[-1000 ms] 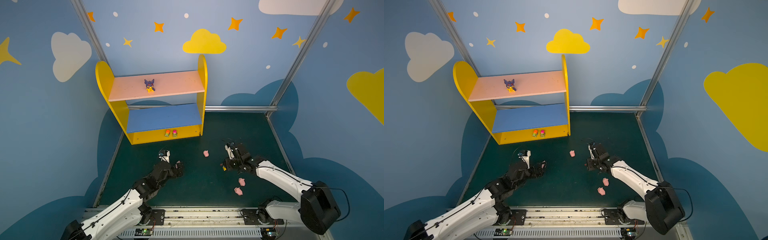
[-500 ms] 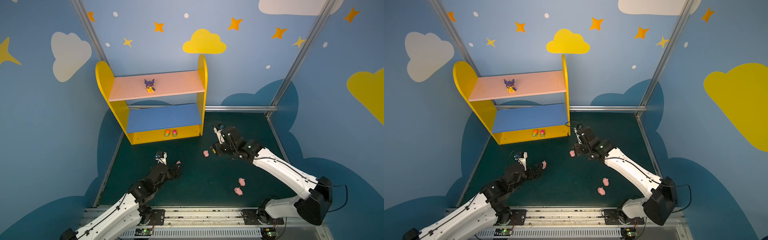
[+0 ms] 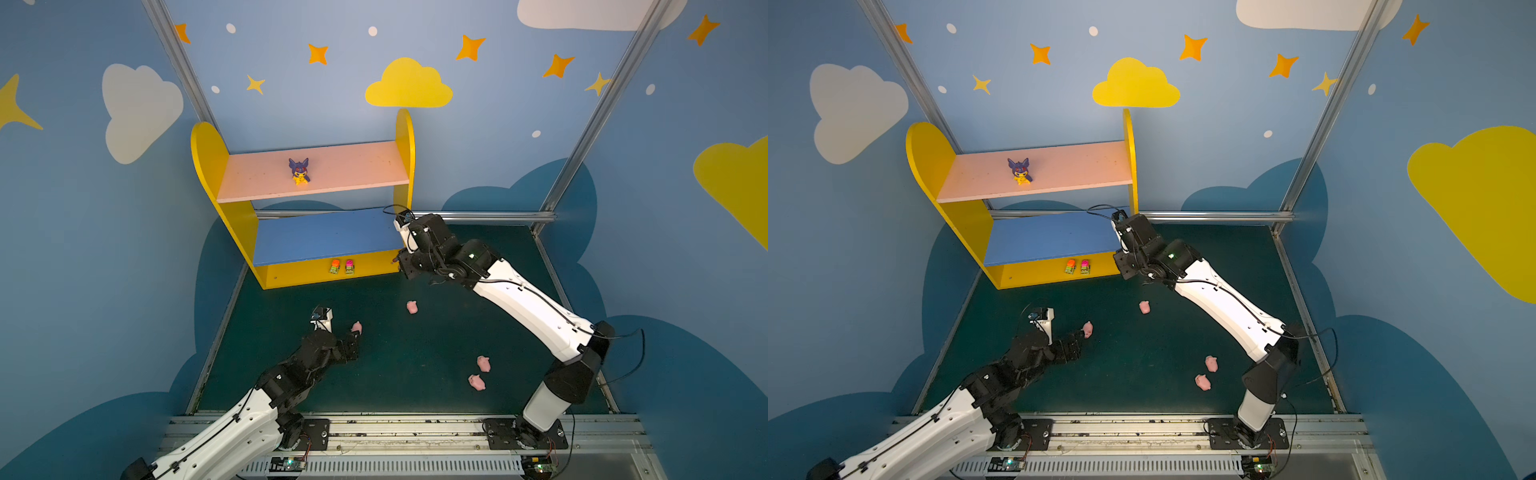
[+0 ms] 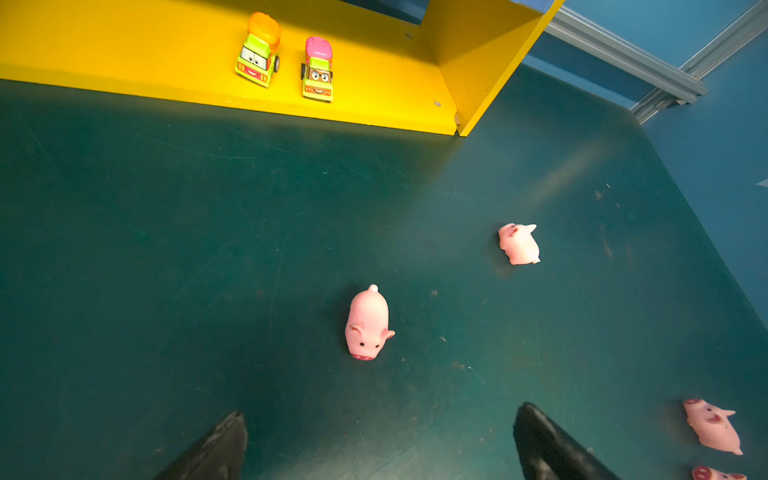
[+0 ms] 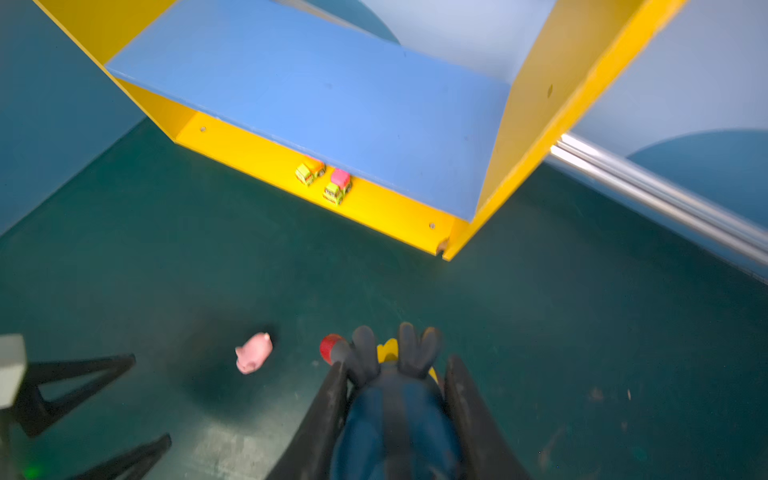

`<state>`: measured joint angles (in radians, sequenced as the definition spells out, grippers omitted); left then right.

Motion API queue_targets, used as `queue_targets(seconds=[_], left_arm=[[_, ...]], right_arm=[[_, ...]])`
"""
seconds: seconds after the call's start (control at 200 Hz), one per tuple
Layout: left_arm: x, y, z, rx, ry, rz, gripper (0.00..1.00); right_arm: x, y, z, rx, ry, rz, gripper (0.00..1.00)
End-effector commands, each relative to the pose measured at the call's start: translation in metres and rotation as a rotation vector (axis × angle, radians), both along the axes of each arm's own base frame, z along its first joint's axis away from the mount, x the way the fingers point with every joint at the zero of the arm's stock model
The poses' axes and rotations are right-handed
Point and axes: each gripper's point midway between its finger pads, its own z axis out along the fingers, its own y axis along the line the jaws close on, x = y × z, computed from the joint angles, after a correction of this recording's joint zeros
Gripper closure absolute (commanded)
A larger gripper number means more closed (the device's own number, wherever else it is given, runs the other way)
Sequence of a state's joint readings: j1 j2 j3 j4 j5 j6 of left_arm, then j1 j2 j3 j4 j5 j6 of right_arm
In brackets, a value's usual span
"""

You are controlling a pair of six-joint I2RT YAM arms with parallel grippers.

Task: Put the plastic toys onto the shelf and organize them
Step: 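Lift the blue-and-yellow figure with the right gripper toward the shelf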

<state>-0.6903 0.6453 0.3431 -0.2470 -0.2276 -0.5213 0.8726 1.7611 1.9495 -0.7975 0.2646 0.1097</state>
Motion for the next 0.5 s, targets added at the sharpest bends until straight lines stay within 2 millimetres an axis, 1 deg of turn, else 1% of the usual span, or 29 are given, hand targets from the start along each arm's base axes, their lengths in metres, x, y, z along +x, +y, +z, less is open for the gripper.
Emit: queue_targets(seconds=[0.0,0.165,0.185,0.215,0.235,0.27,0.401,0.491], left_arm=[[0.002,-0.006,0.007,-0.023,0.0,-0.009,0.0],[0.006,-0.011,0.011,-0.007,0.006,-0.025,0.0],[0.007,-0.012,0.011,-0.004,0.007,-0.029,0.0],[0.008,-0.013,0.012,-0.002,0.008,-0.032,0.0],[0.008,-0.014,0.012,0.0,0.009,-0.033,0.0],[0.009,-0.015,0.013,0.002,0.009,-0.037,0.0],[0.011,-0.018,0.016,0.0,0.004,-0.046,0.0],[0.011,-0.019,0.018,0.002,-0.001,-0.051,0.0]], right_arm=[[0.001,0.006,0.029,-0.013,-0.054,0.02,0.79],[0.012,0.018,0.064,-0.004,-0.123,0.029,0.79],[0.014,0.021,0.063,-0.01,-0.126,0.031,0.79],[0.016,0.022,0.072,0.0,-0.145,0.03,0.78],[0.017,0.024,0.073,-0.002,-0.15,0.033,0.78],[0.018,0.026,0.082,0.009,-0.167,0.035,0.78],[0.024,0.034,0.101,0.04,-0.238,0.049,0.78],[0.026,0.036,0.12,0.073,-0.301,0.055,0.78]])
